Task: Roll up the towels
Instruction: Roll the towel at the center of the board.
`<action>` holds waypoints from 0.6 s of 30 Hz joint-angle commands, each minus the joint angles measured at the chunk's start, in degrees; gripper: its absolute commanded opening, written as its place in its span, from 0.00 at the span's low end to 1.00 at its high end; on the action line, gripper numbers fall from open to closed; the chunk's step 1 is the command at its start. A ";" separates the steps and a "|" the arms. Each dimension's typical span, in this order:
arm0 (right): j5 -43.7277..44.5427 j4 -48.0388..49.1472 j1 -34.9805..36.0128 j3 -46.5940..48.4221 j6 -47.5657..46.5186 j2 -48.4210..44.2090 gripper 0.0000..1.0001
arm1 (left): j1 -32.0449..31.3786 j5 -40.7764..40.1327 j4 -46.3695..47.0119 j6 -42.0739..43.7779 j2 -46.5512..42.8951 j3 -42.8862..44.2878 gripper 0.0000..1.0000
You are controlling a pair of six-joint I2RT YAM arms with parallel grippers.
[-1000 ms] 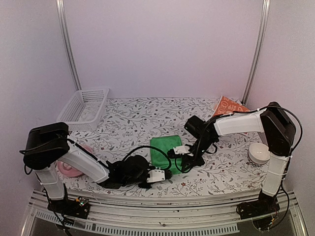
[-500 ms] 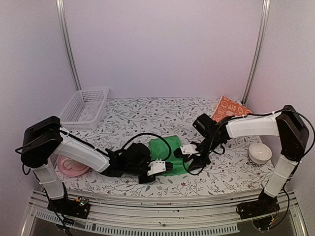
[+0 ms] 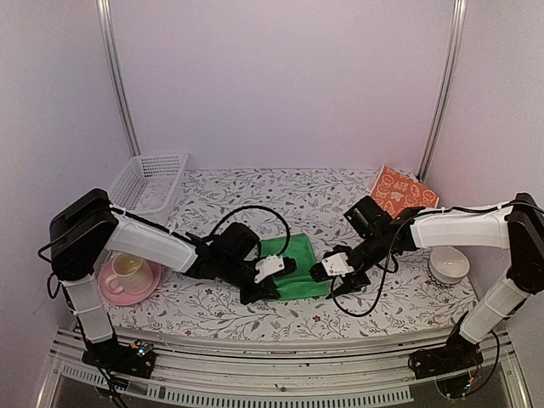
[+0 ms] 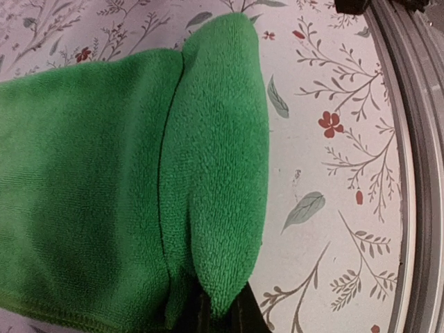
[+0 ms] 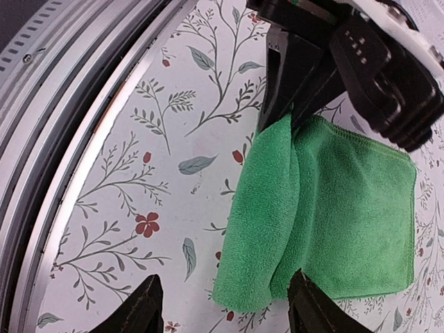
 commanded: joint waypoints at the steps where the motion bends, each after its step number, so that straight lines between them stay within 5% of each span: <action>1: -0.15 1.55 2.44 -0.77 -1.58 1.90 0.62 | 1.99 3.61 -4.33 -2.01 2.77 1.68 0.00; 18: 9.51 8.85 4.40 -1.23 3.09 7.94 0.61 | 4.16 6.23 -4.90 -2.82 4.11 2.40 0.02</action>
